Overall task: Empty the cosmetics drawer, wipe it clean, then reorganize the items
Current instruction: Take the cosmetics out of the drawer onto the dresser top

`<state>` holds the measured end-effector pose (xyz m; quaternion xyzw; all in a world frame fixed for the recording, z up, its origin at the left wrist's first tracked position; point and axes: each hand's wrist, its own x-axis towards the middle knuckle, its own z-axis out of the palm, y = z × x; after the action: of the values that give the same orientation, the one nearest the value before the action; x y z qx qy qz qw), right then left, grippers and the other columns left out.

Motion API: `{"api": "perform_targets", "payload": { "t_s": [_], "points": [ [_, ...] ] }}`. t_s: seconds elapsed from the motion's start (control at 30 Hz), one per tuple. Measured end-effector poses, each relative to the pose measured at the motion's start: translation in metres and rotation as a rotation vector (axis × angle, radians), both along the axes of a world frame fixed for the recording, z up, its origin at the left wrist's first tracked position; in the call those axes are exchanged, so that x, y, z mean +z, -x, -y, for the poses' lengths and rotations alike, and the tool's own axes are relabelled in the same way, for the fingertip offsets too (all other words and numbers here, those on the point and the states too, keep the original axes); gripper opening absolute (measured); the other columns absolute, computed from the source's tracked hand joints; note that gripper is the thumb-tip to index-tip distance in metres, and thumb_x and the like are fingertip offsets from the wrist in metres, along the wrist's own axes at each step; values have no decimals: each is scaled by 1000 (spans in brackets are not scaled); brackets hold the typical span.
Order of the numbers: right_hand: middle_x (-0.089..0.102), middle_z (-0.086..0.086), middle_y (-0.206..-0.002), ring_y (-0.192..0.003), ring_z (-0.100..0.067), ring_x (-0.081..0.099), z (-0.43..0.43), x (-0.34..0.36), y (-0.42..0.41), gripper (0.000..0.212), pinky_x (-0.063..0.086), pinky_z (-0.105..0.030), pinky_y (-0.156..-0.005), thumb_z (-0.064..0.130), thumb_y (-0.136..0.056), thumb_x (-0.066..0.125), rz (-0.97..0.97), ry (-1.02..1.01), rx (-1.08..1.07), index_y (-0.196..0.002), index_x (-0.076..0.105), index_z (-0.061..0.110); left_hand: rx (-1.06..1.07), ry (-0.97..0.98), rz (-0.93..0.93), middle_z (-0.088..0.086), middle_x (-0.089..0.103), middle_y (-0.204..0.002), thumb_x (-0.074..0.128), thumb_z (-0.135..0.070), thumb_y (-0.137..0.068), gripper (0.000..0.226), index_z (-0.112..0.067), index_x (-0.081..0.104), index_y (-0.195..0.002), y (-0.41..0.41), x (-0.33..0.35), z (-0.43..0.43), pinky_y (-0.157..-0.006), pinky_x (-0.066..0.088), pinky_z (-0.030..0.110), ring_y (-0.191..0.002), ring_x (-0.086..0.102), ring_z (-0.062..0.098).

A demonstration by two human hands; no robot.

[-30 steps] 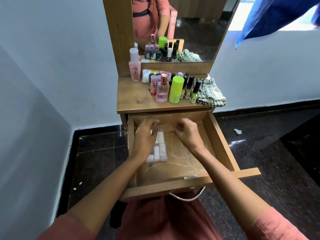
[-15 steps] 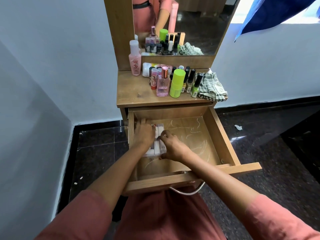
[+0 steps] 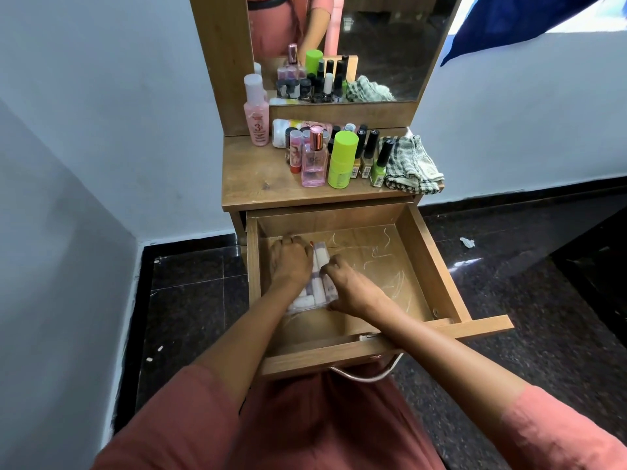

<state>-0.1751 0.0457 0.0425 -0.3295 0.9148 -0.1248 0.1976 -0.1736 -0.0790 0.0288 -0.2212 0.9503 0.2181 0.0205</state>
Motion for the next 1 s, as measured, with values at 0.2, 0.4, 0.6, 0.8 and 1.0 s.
{"api": "perform_targets", "payload": {
  "t_s": [0.2, 0.4, 0.6, 0.8, 1.0],
  "points": [
    [35, -20, -124, -99, -42, 56, -19, 0, -2, 50, 48, -48, -85, 8, -76, 65, 31, -5, -58, -121, 42, 1, -42, -87, -37, 15, 54, -125, 32, -14, -98, 32, -5, 55, -117, 4, -3, -16, -101, 33, 33, -116, 48, 27],
    [40, -17, -130, -116, -34, 49, -24, -2, 2, 61, 42, -39, -97, 22, -77, 70, 168, 65, -335, -127, 42, 4, 229, -303, -78, 15, 31, -146, 47, -21, -94, 50, -6, 31, -138, -8, 0, -21, -108, 29, 38, -134, 29, 30],
    [60, -20, -112, -103, -32, 58, -9, -2, 9, 34, 48, -36, -80, 18, -79, 67, 296, 214, -638, -104, 57, -3, 505, -641, 69, 15, 30, -143, 61, -37, -83, 70, -6, 29, -137, -18, -1, -24, -107, 35, 43, -132, 31, 33],
    [64, -20, -110, -104, -34, 59, 0, -4, 10, 24, 48, -39, -84, 22, -76, 70, 346, 297, -839, -90, 62, 4, 588, -855, 14, 11, 42, -132, 71, -49, -52, 87, -18, 37, -126, -16, -27, -16, -93, 48, 50, -115, 51, 33],
    [68, -19, -104, -96, -30, 65, -7, 5, 9, 28, 49, -29, -66, 16, -77, 70, 432, 429, -946, -96, 66, -4, 500, -981, -155, 5, 53, -107, 71, -14, -78, 51, -13, 37, -115, -29, 8, -21, -75, 52, 31, -96, 53, 21]
  ]
}}
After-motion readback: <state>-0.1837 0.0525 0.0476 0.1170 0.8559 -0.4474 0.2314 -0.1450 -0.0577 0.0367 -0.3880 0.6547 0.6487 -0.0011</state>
